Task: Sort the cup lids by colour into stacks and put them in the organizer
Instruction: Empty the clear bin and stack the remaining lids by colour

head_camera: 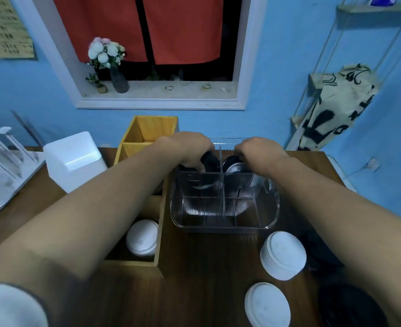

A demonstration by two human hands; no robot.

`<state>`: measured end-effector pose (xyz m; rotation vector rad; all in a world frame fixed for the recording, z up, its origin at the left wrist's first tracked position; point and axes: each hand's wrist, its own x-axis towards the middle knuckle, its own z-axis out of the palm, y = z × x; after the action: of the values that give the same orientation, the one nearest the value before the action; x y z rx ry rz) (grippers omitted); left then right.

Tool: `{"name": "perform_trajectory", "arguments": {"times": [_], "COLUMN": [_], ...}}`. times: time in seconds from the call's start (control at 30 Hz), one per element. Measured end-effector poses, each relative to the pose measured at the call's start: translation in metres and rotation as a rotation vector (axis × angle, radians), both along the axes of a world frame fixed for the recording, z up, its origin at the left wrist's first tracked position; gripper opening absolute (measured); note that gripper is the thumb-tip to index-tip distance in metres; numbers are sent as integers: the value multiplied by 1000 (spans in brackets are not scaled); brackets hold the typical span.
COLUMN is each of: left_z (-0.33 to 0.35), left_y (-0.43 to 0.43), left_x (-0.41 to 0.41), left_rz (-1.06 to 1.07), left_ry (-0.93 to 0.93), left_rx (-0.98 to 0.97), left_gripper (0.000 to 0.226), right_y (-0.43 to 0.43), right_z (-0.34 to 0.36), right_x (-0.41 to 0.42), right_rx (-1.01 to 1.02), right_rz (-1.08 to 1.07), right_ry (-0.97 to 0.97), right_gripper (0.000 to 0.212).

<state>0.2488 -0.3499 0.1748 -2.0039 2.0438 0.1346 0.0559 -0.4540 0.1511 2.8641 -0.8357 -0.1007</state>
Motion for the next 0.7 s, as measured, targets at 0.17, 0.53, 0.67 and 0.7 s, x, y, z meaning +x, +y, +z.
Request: {"name": "perform_trajectory", "arguments": {"times": [0.17,0.53,0.67,0.7], "left_z": [-1,16,39,47], "left_y": [-8,-10,10,18], "left_x": [-7,-8,1,2], "left_rz": [-105,-100,-29,-11], "left_ry": [-98,-159,-90,-59], "left_rx": [52,53,-89,-123], "left_gripper": [72,61,64,67], "right_y": [2,4,6,8], "right_z": [6,17,13,14], "right_x": [-3,-25,-29,-30], "right_rx": [-150,-290,-236,-213], "right_rz": [1,9,-78,-105], "right_ry": [-9,-431,-544,-591], "right_gripper": [19,38,11,4]}}
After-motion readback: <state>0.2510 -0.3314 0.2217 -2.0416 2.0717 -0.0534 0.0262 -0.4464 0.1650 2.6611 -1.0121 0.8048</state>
